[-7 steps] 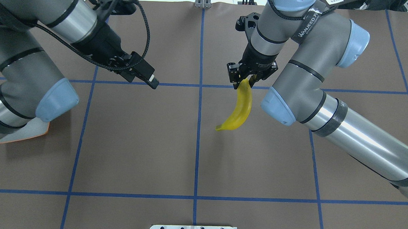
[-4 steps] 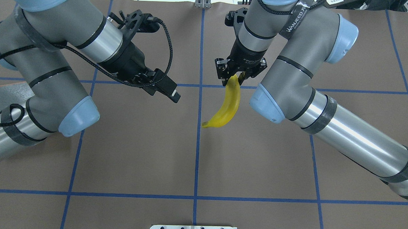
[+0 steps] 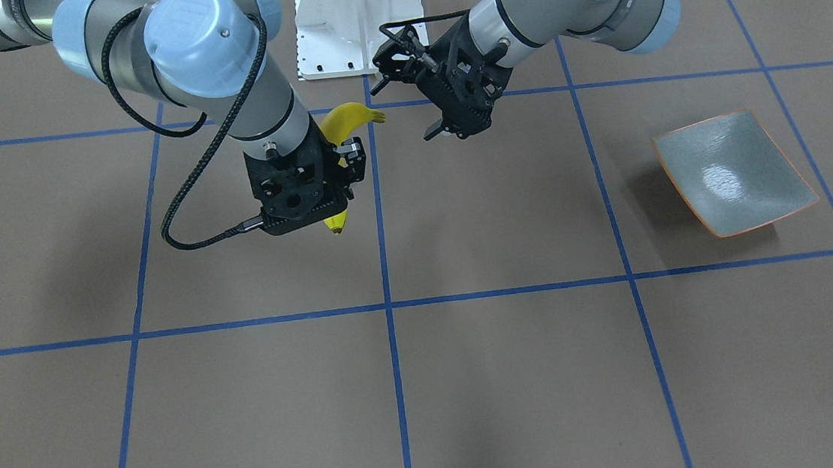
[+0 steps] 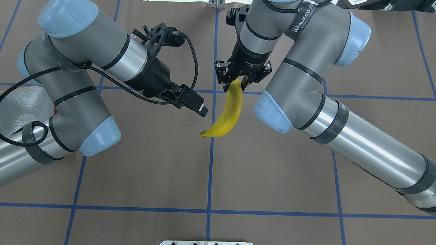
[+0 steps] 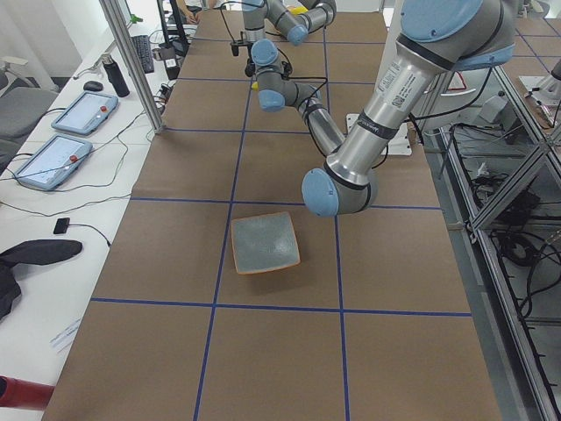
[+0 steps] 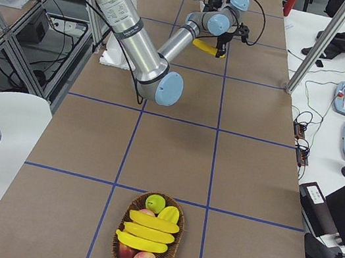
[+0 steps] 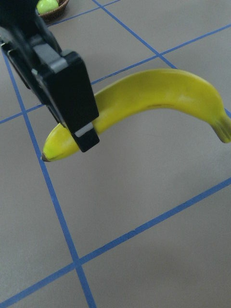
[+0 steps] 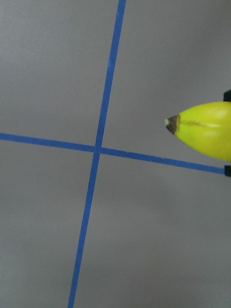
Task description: Transfer all bananas from basket to plate
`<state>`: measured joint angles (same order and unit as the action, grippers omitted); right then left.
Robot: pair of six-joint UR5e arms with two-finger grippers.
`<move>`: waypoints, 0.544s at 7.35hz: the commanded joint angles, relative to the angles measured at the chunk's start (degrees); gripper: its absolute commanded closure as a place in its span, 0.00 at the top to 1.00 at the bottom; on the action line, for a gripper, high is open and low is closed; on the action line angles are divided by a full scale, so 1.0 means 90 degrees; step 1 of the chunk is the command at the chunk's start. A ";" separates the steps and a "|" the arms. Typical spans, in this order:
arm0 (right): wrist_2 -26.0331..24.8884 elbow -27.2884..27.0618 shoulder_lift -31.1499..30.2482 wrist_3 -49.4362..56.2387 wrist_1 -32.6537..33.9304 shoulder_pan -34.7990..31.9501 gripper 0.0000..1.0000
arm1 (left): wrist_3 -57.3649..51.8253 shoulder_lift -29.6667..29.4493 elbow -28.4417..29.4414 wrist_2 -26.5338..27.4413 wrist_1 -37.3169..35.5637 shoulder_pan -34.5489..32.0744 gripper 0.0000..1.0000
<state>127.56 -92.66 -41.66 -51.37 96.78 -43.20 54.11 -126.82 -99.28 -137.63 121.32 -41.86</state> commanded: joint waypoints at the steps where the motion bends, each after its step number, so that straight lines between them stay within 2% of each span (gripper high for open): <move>1: -0.0004 0.0013 0.0078 -0.0180 -0.0011 0.0044 0.00 | 0.0023 -0.0039 0.0016 0.0019 0.0055 0.0041 0.98; 4: 0.0016 0.0149 0.0283 -0.0357 -0.0021 0.0044 0.00 | 0.0413 -0.0127 0.0103 0.0193 0.0368 0.0236 0.97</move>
<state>127.63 -91.53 -39.62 -54.14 96.66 -42.81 57.04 -127.53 -98.87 -137.07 123.83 -40.47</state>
